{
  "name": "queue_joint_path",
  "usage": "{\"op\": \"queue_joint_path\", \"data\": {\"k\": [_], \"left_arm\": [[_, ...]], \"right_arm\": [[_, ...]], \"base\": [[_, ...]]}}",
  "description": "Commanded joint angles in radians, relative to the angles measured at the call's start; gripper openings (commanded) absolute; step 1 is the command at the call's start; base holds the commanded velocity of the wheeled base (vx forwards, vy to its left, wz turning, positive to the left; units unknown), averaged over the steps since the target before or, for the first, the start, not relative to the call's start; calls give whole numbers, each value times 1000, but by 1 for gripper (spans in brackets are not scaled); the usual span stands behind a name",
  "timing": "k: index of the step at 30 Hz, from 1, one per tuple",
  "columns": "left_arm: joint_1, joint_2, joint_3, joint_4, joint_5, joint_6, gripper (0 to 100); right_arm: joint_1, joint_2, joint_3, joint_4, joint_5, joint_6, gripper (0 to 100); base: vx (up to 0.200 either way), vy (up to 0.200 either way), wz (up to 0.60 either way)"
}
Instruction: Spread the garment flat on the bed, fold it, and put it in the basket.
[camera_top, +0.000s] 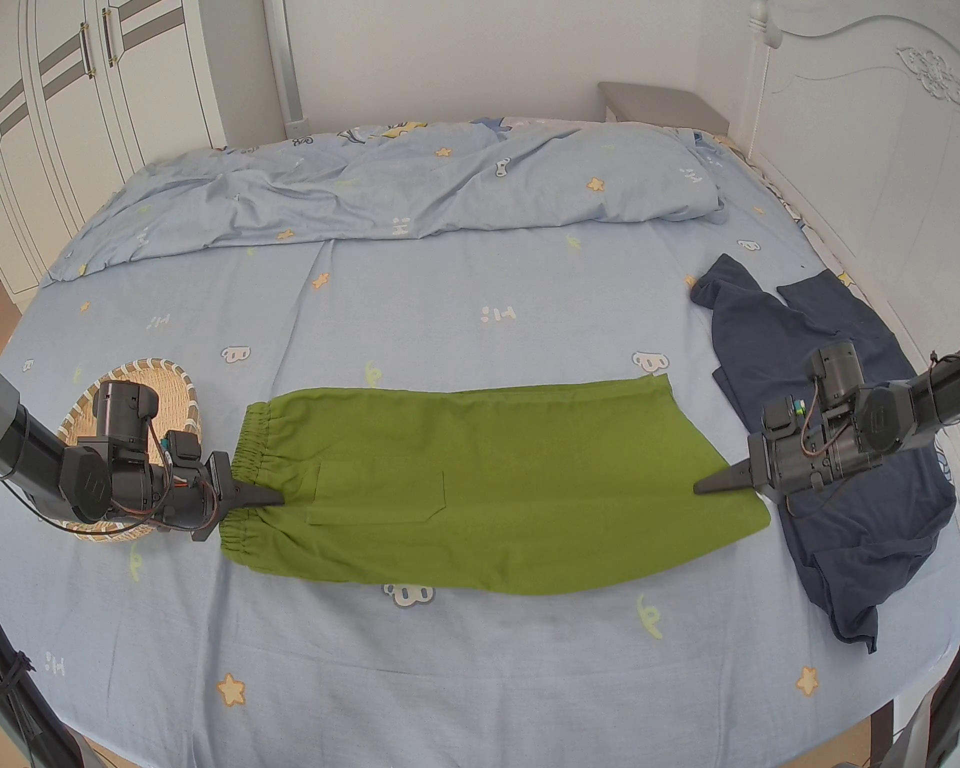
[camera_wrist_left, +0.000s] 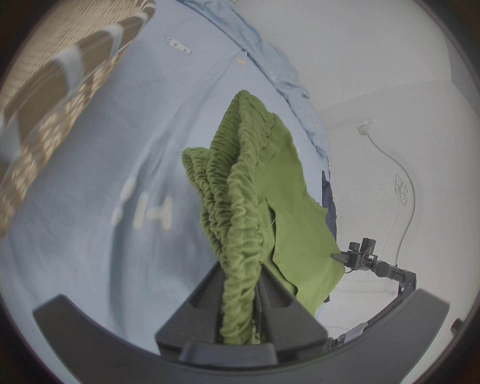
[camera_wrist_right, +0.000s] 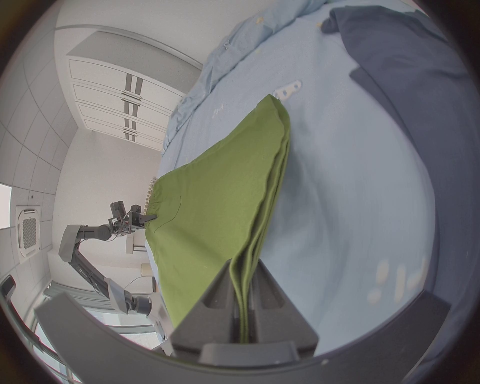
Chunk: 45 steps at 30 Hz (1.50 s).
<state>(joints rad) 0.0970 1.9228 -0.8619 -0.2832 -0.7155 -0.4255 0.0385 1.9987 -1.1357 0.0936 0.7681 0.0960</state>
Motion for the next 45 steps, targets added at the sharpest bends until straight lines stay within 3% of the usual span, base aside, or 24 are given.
{"op": "queue_joint_path", "data": {"k": [1, 13, 15, 20, 28, 29, 33, 39, 45], "left_arm": [[7, -88, 153, 48, 10, 77, 0], [10, -243, 411, 47, 16, 175, 0], [9, -257, 465, 45, 16, 203, 0], [9, -245, 509, 42, 16, 254, 0], [9, -202, 512, -13, 25, 260, 0], [9, -202, 512, -14, 27, 260, 0], [10, -212, 546, -74, 39, 260, 0], [70, -289, 526, -48, 71, 251, 0], [128, -496, 331, 305, 110, 260, 0]], "right_arm": [[12, -143, 248, -31, -3, -15, 0], [15, -301, 677, -238, -1, -13, 0], [15, -301, 765, -324, -1, -13, 0], [17, -284, 830, -442, 0, -12, 0], [17, -247, 824, -462, 5, -15, 0], [17, -247, 824, -462, 5, -15, 100], [14, -242, 820, -466, 4, -15, 100], [-6, -253, 820, -531, -3, -15, 100], [-29, -383, 729, -558, -13, 39, 100]], "base": [[0, 0, 0], [0, 0, 0], [0, 0, 0], [0, 0, 0], [0, 0, 0], [0, 0, 0], [0, 0, 0], [0, 0, 0], [0, 0, 0]]}}
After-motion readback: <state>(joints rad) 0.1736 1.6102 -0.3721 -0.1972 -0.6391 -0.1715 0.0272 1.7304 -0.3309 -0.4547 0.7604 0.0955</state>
